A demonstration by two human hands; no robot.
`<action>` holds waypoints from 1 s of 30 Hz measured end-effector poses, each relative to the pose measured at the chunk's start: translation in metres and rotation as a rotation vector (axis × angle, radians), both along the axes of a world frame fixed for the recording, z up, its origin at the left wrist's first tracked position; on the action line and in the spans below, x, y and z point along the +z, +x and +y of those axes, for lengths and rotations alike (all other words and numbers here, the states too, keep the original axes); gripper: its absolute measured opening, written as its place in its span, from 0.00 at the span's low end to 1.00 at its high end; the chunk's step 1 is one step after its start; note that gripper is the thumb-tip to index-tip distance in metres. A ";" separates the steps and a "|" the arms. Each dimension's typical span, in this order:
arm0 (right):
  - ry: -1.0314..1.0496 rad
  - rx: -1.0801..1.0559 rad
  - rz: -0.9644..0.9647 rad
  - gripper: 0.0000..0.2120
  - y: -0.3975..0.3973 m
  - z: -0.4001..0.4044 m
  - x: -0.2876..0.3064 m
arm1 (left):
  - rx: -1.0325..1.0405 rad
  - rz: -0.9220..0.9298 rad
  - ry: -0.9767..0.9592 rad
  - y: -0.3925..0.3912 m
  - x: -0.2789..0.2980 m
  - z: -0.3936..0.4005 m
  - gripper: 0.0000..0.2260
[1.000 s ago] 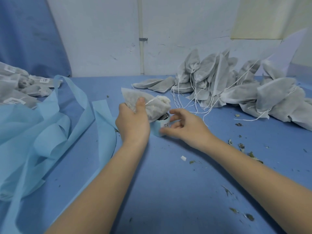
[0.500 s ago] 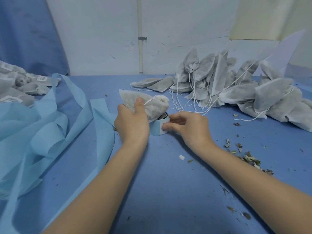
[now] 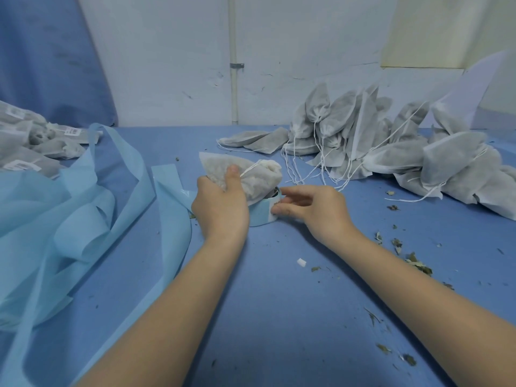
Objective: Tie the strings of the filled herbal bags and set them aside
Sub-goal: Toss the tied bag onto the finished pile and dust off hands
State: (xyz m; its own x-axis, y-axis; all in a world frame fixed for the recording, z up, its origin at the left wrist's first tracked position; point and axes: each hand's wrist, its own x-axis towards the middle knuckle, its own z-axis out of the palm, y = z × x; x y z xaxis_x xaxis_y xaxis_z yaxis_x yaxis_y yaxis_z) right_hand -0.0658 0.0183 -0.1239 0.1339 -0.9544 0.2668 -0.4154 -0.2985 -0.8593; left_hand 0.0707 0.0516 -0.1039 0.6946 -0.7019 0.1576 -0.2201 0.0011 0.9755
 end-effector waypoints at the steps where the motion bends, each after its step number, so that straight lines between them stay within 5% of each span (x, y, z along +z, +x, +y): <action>1: -0.010 -0.006 0.004 0.17 -0.001 -0.001 0.001 | 0.000 0.002 0.001 0.000 0.000 0.000 0.16; 13: -0.028 -0.059 -0.066 0.13 0.000 0.001 0.004 | 0.000 0.004 0.015 0.001 0.002 0.002 0.13; 20: -0.122 -0.146 0.073 0.11 0.007 0.010 0.001 | 0.004 0.000 0.003 -0.002 0.001 0.002 0.16; 30: -0.025 0.125 0.285 0.09 0.005 0.048 0.012 | 0.011 0.003 -0.052 0.000 -0.002 0.001 0.17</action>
